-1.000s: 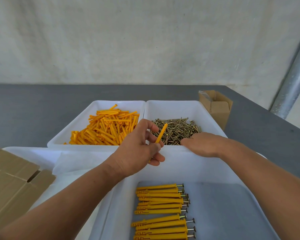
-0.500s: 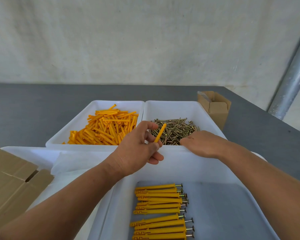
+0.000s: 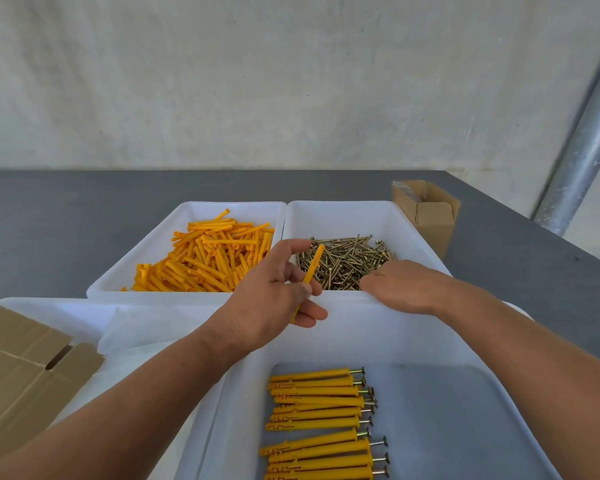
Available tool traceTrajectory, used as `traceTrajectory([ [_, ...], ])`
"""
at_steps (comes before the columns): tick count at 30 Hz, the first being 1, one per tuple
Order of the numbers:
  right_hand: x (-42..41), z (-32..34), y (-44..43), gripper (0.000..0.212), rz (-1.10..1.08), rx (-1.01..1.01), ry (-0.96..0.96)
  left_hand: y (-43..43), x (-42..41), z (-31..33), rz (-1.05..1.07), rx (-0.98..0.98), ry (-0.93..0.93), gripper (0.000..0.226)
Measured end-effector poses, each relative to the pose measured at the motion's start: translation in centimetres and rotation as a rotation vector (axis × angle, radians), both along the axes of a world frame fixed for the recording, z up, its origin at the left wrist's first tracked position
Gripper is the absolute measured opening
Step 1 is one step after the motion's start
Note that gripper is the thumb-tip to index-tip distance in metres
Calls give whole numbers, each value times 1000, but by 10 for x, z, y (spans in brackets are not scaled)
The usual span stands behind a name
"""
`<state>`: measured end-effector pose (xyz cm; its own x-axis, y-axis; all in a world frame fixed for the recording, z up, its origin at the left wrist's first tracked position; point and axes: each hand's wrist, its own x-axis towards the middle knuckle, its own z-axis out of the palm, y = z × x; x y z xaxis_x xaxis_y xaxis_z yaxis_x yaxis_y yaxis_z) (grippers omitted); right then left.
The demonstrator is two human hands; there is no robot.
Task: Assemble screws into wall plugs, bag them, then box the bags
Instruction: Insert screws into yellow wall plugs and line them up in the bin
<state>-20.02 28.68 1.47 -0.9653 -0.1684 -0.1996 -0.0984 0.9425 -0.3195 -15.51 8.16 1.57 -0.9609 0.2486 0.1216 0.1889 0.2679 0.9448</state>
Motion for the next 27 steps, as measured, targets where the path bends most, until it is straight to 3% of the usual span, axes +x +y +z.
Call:
traceTrajectory([
  [8, 9, 12, 10, 24, -11, -279, -16, -3, -3, -1, -61, 34, -33, 36],
  [13, 13, 17, 10, 22, 34, -308, -19, -6, -5, -1, -40, 167, -61, 28],
  [16, 12, 17, 10, 17, 74, -297, 56, -8, -8, -2, -15, 291, -116, 21],
  [19, 10, 17, 7, 10, 70, -335, 251, -10, -10, 1, 21, 445, -189, 18],
  [22, 11, 26, 0, 12, 39, -501, 373, -13, -12, 4, 54, 581, -266, 17],
  [27, 23, 38, -15, 9, 38, -758, 313, -14, -12, 6, 88, 661, -305, 25],
])
